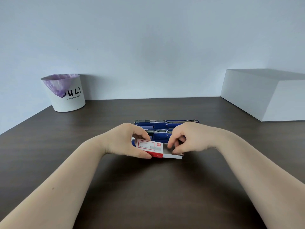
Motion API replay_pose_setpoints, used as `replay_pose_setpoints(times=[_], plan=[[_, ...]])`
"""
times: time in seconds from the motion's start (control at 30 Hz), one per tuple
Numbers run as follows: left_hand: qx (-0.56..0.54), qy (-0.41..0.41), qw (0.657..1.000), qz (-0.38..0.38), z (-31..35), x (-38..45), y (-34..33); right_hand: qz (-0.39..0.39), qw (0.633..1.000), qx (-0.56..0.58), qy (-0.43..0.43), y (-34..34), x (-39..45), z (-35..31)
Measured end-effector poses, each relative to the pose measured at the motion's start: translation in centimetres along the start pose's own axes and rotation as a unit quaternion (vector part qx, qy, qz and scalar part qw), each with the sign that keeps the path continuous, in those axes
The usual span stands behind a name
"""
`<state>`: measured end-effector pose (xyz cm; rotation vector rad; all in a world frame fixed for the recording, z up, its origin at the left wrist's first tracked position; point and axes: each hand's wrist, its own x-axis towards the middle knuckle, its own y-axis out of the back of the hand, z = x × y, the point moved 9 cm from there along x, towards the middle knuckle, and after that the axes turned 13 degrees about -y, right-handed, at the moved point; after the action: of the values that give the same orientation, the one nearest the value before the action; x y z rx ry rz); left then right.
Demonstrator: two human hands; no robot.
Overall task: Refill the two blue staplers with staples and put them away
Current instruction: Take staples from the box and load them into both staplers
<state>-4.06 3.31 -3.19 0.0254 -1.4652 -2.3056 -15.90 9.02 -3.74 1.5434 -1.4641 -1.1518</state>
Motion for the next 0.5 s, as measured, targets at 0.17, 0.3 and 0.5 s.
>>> replay_pose_setpoints(times=[0.17, 0.3, 0.5], plan=[[0.016, 0.007, 1.0, -0.018, 0.0, 0.0, -0.2, 0.02, 0.999, -0.038, 0.021, -0.1, 0.1, -0.8], [0.037, 0.026, 0.998, -0.048, -0.4, -0.1, -0.6, 0.043, 0.998, -0.041, 0.024, 0.5, 0.0, -0.7], [0.054, 0.025, 0.996, -0.071, 0.3, -0.2, -0.9, 0.13, 0.98, 0.148, -0.027, 2.7, 0.4, 1.2]])
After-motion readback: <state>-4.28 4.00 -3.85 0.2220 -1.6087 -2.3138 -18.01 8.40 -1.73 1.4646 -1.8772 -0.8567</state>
